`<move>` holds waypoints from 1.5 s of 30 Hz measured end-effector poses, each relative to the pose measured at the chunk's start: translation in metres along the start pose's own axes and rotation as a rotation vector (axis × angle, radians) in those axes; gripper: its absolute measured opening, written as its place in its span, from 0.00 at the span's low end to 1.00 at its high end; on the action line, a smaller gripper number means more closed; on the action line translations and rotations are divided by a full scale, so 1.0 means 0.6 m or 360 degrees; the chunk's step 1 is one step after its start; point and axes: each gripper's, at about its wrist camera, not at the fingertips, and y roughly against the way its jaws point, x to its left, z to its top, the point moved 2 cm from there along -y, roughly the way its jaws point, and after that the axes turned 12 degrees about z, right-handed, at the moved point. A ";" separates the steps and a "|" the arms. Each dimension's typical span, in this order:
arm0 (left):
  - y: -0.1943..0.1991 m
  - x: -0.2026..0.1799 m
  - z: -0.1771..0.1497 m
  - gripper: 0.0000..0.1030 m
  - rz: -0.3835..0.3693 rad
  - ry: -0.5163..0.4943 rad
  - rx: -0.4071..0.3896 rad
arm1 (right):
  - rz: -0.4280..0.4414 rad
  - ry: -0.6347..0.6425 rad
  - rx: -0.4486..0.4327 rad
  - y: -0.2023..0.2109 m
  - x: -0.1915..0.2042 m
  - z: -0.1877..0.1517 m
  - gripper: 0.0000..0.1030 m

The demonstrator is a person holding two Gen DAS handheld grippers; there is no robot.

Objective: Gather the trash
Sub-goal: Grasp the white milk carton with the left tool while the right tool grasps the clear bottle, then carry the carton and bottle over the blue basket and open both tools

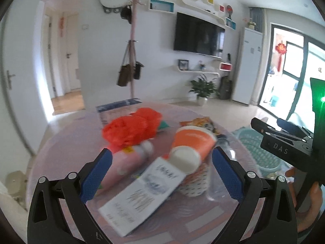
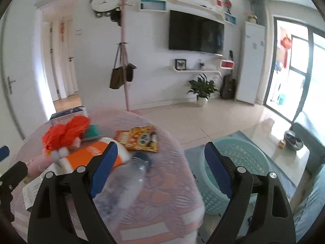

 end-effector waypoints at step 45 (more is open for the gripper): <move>-0.089 0.035 -0.094 0.50 -0.0220 -0.0100 0.0542 | 0.0243 -0.0244 0.0649 -0.103 0.028 -0.101 0.51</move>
